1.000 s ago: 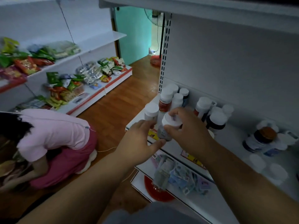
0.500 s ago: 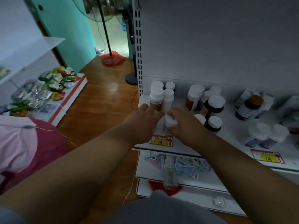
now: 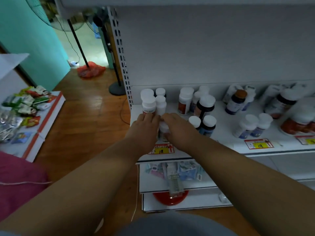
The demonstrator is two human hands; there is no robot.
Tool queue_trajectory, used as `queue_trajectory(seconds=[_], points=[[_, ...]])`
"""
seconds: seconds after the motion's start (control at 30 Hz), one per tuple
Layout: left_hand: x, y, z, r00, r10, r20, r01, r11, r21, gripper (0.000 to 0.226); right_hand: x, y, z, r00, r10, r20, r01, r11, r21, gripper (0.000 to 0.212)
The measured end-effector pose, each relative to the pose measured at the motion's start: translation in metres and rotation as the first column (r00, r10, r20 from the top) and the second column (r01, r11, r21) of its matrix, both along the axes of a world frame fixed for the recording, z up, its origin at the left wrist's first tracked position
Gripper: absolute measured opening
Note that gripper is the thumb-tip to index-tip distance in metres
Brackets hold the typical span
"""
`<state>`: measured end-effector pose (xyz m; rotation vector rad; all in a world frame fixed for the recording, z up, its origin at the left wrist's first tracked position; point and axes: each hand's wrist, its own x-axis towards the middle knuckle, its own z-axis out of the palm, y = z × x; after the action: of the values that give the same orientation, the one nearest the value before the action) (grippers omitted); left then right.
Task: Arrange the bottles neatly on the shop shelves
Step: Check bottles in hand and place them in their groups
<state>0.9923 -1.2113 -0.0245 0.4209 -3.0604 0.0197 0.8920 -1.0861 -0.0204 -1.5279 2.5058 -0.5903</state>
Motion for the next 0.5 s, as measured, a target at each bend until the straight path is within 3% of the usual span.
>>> queue_trajectory(seconds=[0.1,0.27,0.5], points=[[0.008,0.003,0.004,0.999,0.022,-0.043,-0.022,1.000,0.006,0.075,0.005,0.000,0.008,1.000,0.003,-0.014,-0.003,0.999,-0.038,0.046],[0.018,0.020,0.016,0.968,0.065,-0.242,-0.061,0.998,0.027,0.065,0.005,0.017,0.034,0.995,0.026,-0.095,-0.046,0.975,-0.216,0.035],[-0.015,0.089,0.043,0.884,0.148,-0.444,-0.113,0.988,0.105,0.057,-0.045,0.087,0.075,0.991,-0.005,-0.131,-0.048,0.915,-0.401,0.020]])
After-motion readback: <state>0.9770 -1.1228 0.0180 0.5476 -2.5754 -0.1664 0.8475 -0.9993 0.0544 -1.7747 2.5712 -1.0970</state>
